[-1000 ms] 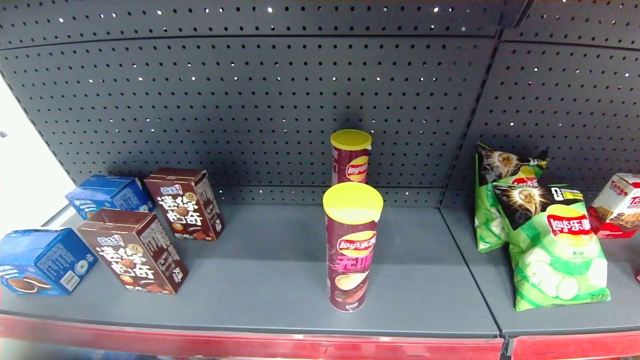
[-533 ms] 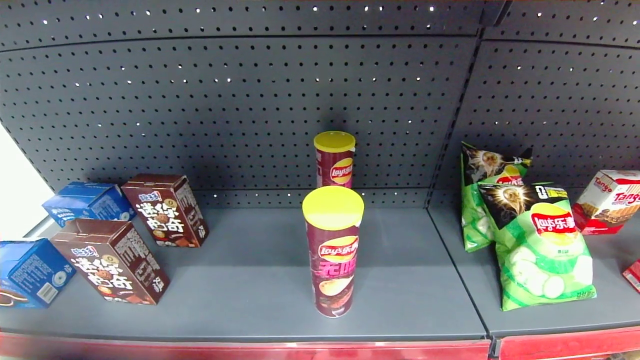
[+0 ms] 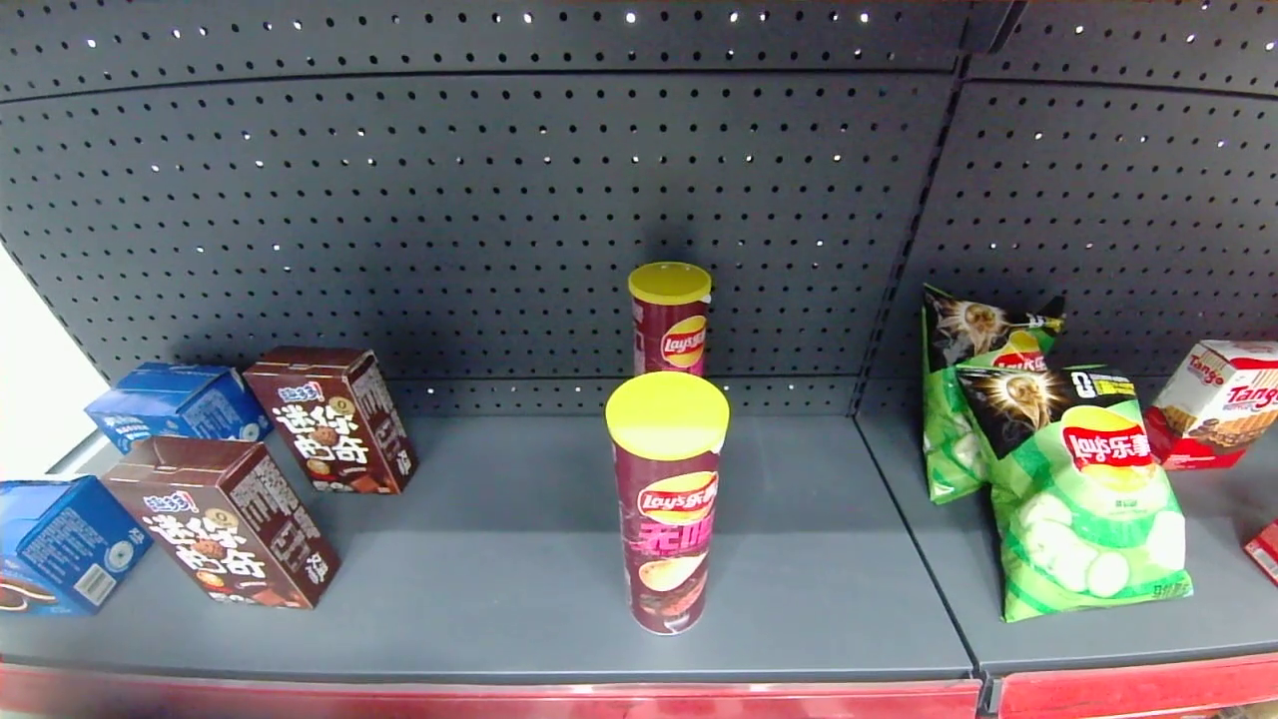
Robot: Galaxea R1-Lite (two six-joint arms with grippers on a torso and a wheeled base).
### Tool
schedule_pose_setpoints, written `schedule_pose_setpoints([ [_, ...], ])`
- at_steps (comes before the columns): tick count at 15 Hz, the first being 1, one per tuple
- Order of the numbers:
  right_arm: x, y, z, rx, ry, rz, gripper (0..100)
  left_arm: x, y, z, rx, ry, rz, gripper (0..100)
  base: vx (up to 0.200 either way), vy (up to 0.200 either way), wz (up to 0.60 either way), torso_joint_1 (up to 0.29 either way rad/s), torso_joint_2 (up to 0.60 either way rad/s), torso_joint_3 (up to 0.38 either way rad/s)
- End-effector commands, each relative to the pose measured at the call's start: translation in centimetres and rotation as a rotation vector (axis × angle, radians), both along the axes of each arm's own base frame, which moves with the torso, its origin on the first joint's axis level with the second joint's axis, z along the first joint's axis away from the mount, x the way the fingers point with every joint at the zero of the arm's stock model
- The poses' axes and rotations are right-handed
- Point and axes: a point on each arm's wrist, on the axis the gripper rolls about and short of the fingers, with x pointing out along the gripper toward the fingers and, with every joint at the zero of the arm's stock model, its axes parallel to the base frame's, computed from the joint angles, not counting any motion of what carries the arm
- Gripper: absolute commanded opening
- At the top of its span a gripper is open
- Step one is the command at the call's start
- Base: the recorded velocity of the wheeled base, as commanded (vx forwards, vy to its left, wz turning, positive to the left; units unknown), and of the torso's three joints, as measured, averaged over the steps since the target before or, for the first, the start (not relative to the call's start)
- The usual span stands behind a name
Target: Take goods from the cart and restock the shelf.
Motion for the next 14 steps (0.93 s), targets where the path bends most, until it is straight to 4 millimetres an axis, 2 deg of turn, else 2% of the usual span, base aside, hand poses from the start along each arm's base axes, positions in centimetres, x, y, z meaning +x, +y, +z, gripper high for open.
schedule_pose_setpoints([
  [1,0.0,0.0,0.0,0.0,0.0,-0.001,100,0.0,0.0,0.0,0.0,-0.001,0.0,100,0.0,0.0,0.0,0.0,0.0,0.0],
  [5,0.0,0.0,0.0,0.0,0.0,-0.001,100,0.0,0.0,0.0,0.004,0.0,-0.002,100,0.0,0.0,0.0,0.0,0.0,0.0],
  [7,0.0,0.0,0.0,0.0,0.0,-0.001,100,0.0,0.0,0.0,0.003,0.0,-0.002,100,0.0,0.2,0.0,0.002,0.0,0.0],
  [14,0.0,0.0,0.0,0.0,0.0,-0.001,100,0.0,-0.01,0.0,0.006,0.0,-0.006,100,0.0,0.0,0.0,0.0,0.0,0.0],
])
